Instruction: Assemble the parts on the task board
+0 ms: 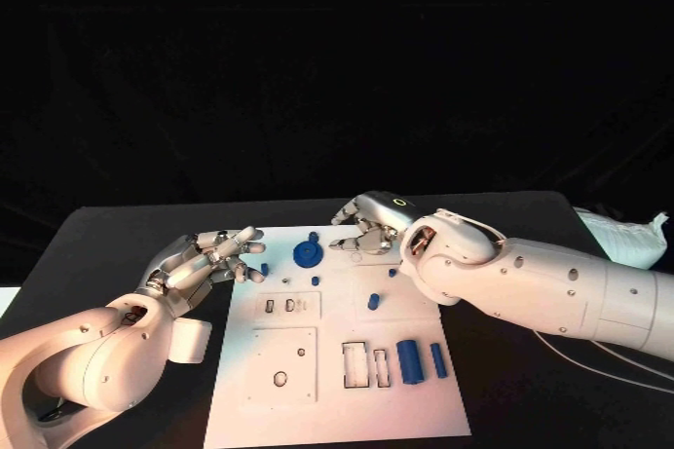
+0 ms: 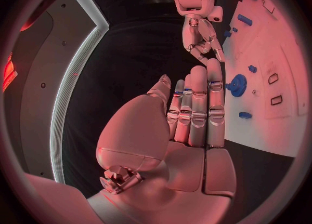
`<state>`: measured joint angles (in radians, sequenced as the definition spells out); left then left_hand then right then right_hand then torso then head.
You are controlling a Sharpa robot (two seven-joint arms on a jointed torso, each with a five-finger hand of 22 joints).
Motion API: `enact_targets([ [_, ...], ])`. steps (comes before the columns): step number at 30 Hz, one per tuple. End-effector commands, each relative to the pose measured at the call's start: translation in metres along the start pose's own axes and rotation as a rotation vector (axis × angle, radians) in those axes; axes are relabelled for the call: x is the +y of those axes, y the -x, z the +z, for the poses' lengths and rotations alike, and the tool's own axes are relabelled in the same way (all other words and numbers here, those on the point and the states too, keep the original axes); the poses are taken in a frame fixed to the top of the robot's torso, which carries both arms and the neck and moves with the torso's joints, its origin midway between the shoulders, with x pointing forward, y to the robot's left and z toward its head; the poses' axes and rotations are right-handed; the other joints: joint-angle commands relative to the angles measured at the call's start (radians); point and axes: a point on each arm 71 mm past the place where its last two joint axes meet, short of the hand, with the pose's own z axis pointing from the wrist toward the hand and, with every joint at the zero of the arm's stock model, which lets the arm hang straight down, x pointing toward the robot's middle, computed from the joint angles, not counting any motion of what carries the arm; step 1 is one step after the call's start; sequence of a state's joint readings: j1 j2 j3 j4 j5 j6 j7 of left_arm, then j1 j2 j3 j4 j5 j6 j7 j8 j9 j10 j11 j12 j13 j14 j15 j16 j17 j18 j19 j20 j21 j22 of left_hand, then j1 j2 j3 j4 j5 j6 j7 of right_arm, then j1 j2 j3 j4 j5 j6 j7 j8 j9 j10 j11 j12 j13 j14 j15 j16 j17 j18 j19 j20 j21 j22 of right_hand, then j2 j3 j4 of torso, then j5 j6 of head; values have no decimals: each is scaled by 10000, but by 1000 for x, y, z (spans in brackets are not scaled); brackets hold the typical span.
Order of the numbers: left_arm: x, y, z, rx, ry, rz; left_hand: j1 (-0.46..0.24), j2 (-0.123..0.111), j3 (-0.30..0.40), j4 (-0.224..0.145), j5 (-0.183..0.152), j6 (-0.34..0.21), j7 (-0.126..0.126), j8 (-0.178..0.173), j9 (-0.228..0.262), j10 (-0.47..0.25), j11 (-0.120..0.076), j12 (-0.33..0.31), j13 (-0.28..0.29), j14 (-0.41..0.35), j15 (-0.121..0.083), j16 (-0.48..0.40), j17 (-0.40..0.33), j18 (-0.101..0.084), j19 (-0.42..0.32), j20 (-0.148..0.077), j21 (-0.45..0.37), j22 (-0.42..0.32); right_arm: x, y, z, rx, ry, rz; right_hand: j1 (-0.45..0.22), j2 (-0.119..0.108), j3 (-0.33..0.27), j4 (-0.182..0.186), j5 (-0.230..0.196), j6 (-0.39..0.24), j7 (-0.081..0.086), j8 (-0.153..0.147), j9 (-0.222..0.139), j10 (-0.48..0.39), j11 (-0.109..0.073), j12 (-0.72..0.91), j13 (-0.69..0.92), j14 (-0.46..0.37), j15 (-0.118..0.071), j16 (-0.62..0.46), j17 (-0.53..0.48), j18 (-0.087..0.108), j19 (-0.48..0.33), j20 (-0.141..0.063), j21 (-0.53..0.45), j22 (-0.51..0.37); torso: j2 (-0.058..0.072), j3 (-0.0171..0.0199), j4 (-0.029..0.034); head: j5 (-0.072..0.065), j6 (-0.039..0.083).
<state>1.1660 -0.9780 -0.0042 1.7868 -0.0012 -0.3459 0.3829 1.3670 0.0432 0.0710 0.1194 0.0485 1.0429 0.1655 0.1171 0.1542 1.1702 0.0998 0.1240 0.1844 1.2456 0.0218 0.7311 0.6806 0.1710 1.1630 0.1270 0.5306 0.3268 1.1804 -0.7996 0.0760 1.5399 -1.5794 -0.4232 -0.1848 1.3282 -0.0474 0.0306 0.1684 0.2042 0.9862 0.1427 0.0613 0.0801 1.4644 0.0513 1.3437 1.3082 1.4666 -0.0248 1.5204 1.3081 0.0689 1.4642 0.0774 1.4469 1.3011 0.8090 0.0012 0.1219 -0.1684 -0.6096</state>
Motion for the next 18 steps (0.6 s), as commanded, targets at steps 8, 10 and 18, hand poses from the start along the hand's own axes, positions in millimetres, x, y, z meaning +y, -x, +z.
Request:
enact_targets([
  [8, 0, -2, 2, 235, -53, -93, 93, -8, 5, -58, 10, -63, 19, -62, 8, -80, -9, -21, -10, -67, 22, -36, 17, 77, -72, 0, 65, 14, -57, 26, -38, 951, -91, 2433, 857, -180, 82, -792, -370, -5, 20, 30, -39, -50, 32, -162, 991, 826, 27, -65, 1660, -123, -40, 27, -78, -63, -116, 89, -223, -92, 54],
  [10, 0, -3, 3, 243, -51, -96, 93, -8, 5, -58, 10, -63, 19, -62, 8, -80, -9, -21, -10, -67, 22, -36, 17, 77, -72, 0, 65, 14, -68, 30, -45, 997, -263, 2304, 891, -197, 75, -842, -330, -16, 24, 28, -44, -64, 34, -189, 975, 827, 29, -63, 1665, -121, -44, 29, -84, -73, -111, 109, -215, -116, 75],
  [18, 1, -3, 3, 271, -48, -108, 93, -8, 5, -58, 10, -63, 19, -62, 8, -80, -9, -21, -10, -67, 22, -36, 17, 77, -72, 0, 65, 14, -95, 35, -59, 1049, -794, 1666, 902, -198, 73, -863, -297, -24, 26, 27, -46, -69, 37, -200, 969, 826, 30, -65, 1664, -121, -44, 30, -85, -73, -114, 80, -248, -157, 85],
])
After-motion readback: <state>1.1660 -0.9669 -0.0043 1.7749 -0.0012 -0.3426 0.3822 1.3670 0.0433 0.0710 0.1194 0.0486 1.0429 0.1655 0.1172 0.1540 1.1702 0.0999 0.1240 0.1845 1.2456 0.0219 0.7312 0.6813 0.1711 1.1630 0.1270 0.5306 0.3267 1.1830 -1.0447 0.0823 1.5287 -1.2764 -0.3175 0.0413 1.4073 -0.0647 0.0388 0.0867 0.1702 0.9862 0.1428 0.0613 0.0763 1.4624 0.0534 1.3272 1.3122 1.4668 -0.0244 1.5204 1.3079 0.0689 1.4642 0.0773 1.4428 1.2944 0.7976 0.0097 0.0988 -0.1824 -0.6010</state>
